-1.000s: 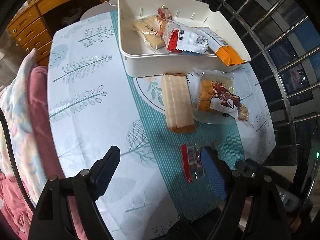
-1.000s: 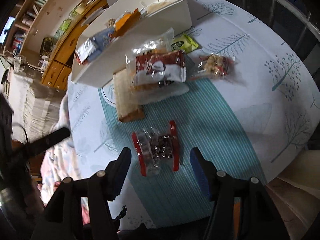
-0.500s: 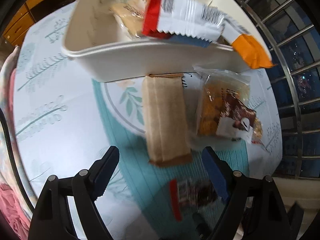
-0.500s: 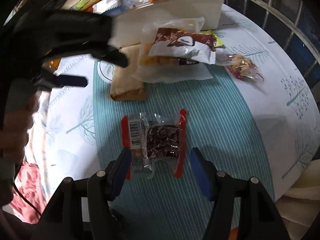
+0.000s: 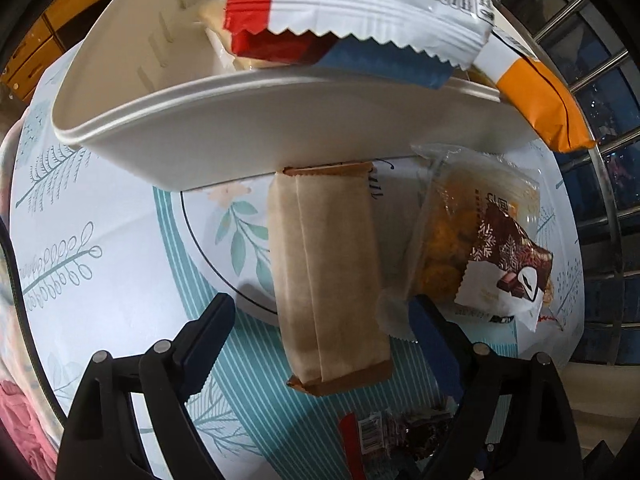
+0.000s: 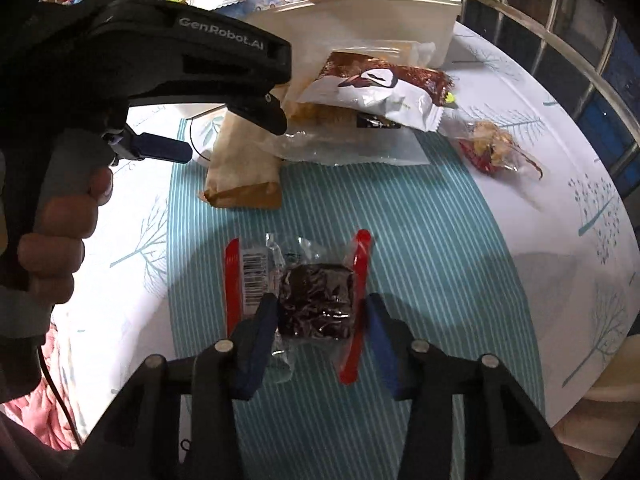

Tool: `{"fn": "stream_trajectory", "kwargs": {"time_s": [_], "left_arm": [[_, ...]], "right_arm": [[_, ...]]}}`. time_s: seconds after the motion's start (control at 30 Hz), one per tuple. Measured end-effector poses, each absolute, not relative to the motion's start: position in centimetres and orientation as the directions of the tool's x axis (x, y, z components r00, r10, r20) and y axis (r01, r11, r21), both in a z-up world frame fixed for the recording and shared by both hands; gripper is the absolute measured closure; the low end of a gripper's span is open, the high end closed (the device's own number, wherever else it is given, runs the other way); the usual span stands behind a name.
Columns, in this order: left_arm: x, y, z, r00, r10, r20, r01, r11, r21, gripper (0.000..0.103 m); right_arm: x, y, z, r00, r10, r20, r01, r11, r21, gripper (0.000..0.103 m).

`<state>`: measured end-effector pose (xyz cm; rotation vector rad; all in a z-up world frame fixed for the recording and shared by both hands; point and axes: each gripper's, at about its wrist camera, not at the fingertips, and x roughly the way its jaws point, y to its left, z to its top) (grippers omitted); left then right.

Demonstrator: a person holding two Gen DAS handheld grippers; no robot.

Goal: Organize snacks
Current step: 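Grasp the brown wafer bar with the left tool while the right tool grasps the red-edged chocolate pack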

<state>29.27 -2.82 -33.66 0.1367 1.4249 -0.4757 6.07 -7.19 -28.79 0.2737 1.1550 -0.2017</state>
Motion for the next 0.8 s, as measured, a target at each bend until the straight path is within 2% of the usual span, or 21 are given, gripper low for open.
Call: {"fn": "stream_trajectory", "kwargs": {"time_s": [0.2, 0.43, 0.8], "left_arm": [[30.2, -2.1, -34.4, 0.054, -0.222, -0.973, 0.367, 0.911, -0.188, 0.015], [29.9, -2.1, -34.8, 0.053, -0.205, -0.977, 0.376, 0.911, -0.171, 0.015], [29.6, -4.5, -34.7, 0.136, -0.174, -0.975, 0.423, 0.9, -0.102, 0.015]], "right_arm": [[6.7, -6.7, -28.7, 0.374, -0.047, -0.926, 0.274, 0.96, 0.062, 0.061], [6.4, -8.7, -28.4, 0.338, -0.055, -0.94, 0.337, 0.939, 0.067, 0.061], [5.7, -10.6, -26.6, 0.335, -0.083, -0.939, 0.382, 0.923, 0.055, 0.061]]}}
